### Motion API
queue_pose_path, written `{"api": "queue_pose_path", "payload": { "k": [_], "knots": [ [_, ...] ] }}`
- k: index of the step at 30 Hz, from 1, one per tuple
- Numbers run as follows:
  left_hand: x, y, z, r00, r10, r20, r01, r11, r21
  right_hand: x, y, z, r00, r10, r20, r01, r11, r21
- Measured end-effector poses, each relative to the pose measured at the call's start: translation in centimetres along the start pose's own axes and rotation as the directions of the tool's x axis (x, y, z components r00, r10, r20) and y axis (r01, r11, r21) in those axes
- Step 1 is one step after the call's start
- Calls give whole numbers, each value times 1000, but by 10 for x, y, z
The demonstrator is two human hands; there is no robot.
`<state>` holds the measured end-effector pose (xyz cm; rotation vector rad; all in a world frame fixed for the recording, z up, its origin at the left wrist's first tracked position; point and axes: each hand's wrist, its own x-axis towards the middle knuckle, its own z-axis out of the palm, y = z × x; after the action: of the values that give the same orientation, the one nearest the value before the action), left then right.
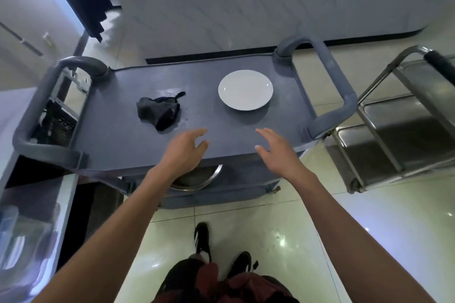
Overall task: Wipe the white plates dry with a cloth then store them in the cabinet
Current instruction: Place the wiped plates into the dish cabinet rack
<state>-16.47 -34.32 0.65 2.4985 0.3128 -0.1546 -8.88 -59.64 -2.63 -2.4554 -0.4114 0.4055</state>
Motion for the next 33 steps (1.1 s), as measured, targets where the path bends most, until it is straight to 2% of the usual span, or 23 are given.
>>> {"api": "queue_pose_path", "payload": {
  "k": [7, 11, 16, 24, 28, 33],
  "knots": [
    [76, -1, 3, 999, -33, 32, 38, 987, -158, 63, 1, 4, 999, 49, 5, -49, 997, 53],
    [131, -4, 1, 994, -100, 35, 106, 925, -365, 106, 2, -1, 996, 84, -22, -81, 992, 92],
    [194, -16, 2, 986, -133, 97, 163, 864, -476, 150, 1, -4, 976, 198, -91, -179, 968, 178],
    [267, -8, 19, 963, -165, 214, 254, 823, -509, 201, 13, -4, 938, 320, -131, -297, 939, 172],
    [294, -2, 33, 957, -213, 197, 285, 816, -502, 225, 25, -7, 914, 383, -132, -355, 915, 193],
    [314, 7, 48, 948, -270, 166, 317, 798, -513, 250, 39, -3, 914, 388, -119, -353, 905, 239]
  ]
}}
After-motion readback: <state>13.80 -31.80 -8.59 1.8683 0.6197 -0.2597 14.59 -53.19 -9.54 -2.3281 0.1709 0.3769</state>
